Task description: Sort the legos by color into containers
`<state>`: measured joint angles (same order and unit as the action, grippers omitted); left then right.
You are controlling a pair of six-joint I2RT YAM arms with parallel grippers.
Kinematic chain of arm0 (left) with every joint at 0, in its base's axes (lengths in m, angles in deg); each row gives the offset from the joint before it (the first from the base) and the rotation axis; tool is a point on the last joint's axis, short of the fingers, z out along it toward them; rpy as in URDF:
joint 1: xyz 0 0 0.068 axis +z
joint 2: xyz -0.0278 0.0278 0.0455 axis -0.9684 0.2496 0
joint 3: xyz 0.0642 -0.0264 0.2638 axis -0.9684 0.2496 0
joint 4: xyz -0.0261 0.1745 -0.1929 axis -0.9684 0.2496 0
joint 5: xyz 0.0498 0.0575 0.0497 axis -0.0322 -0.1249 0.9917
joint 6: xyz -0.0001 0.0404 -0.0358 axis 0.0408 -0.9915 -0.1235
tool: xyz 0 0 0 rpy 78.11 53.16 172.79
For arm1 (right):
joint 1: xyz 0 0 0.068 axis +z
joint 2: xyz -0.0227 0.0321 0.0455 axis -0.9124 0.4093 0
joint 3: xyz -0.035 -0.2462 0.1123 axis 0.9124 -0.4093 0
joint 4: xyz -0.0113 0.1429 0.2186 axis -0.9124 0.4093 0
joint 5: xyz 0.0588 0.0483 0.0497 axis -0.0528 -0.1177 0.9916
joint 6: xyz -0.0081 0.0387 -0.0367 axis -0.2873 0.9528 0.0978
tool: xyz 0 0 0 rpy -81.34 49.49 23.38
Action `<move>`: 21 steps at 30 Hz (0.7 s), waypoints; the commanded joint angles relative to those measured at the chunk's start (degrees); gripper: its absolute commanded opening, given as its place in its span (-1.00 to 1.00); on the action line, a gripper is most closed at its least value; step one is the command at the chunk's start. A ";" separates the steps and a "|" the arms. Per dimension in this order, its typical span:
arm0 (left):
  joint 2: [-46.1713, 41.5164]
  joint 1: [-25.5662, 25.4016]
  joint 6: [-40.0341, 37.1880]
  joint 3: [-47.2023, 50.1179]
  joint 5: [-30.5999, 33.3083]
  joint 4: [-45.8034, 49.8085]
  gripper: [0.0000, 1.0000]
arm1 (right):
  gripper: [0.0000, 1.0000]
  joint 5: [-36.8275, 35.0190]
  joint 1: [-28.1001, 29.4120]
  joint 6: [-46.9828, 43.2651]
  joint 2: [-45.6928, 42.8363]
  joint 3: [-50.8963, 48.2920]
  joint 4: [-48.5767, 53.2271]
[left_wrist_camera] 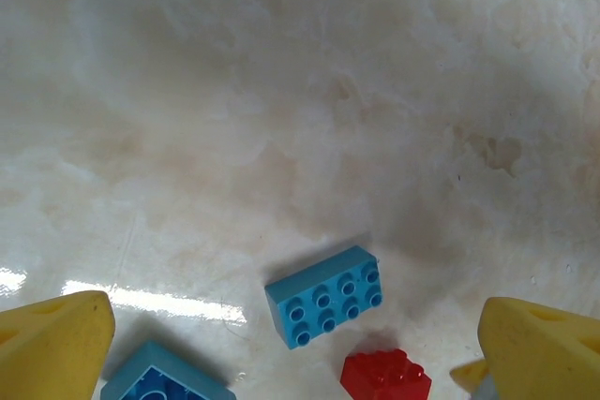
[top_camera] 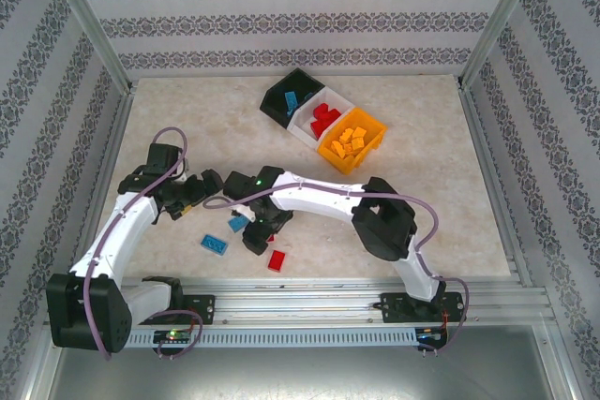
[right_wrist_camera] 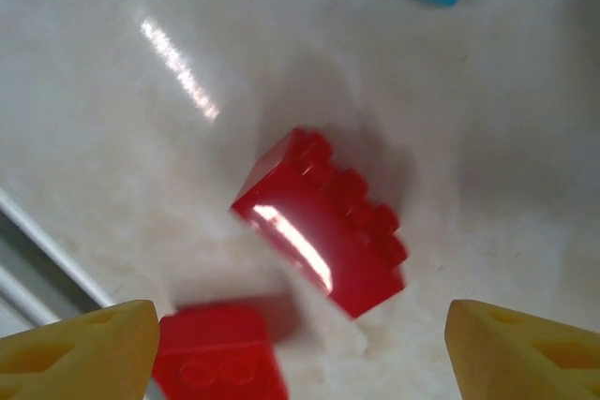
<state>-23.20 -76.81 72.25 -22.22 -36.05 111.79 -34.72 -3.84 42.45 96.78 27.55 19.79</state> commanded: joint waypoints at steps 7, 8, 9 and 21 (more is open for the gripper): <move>-2.08 1.61 -1.71 0.38 -0.09 3.80 1.00 | 0.27 -3.66 -1.65 0.00 4.21 3.46 -1.48; -2.05 1.74 -1.62 0.28 -0.09 3.83 1.00 | 0.20 -3.35 -1.94 0.11 4.29 3.21 -1.71; -2.04 1.78 -1.53 0.16 -0.12 3.72 1.00 | 0.09 -2.88 -2.38 0.18 4.22 2.80 -1.97; 1.03 2.30 0.67 -0.47 -1.18 0.85 1.00 | -0.40 0.53 -8.19 3.39 0.91 -2.86 -5.54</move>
<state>-23.07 -75.25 71.92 -22.07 -36.33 112.82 -35.14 -10.27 44.13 99.10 26.50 15.04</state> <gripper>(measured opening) 0.998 0.307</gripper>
